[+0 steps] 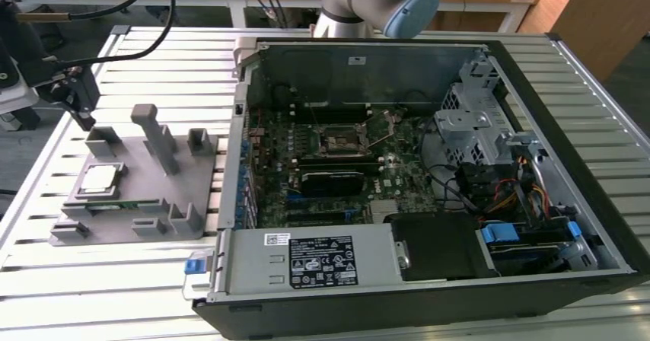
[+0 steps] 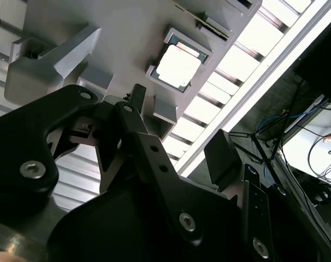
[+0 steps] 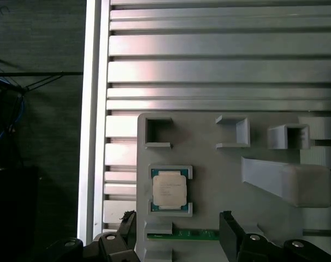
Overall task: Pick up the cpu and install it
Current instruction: 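Pick up the cpu and move it towards the insertion slot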
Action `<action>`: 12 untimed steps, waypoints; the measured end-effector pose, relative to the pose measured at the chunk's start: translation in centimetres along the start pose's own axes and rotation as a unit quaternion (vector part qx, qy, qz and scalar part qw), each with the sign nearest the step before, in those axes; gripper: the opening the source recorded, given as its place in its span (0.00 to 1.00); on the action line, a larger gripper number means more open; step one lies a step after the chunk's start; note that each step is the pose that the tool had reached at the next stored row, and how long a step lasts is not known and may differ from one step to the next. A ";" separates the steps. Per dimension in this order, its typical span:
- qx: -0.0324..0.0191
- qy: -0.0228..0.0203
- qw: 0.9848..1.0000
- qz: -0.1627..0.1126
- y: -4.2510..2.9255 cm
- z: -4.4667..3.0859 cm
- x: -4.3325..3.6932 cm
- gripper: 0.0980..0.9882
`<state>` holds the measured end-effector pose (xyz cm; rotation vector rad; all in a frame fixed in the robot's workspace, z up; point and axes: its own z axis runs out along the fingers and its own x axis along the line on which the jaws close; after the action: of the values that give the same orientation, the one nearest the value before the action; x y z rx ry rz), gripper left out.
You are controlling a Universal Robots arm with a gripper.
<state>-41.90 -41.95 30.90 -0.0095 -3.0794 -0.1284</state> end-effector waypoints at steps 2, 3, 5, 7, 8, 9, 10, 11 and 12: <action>0.000 0.000 1.000 0.000 -0.01 0.04 0.00 0.68; 0.000 0.000 1.000 0.000 -0.01 0.07 0.00 0.68; 0.000 0.000 1.000 0.000 -0.02 0.12 -0.01 0.68; 0.000 0.000 1.000 0.000 -0.02 0.16 -0.01 0.68; 0.000 0.000 1.000 0.000 -0.02 0.19 -0.01 0.68; 0.000 0.000 1.000 0.000 -0.02 0.23 -0.01 0.68; 0.000 0.000 1.000 0.000 -0.03 0.29 -0.02 0.68; 0.000 0.000 1.000 0.000 -0.05 0.34 -0.02 0.68; 0.000 0.000 1.000 0.000 -0.06 0.38 -0.02 0.68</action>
<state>-41.90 -41.98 30.51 -0.0095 -3.0796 -0.1286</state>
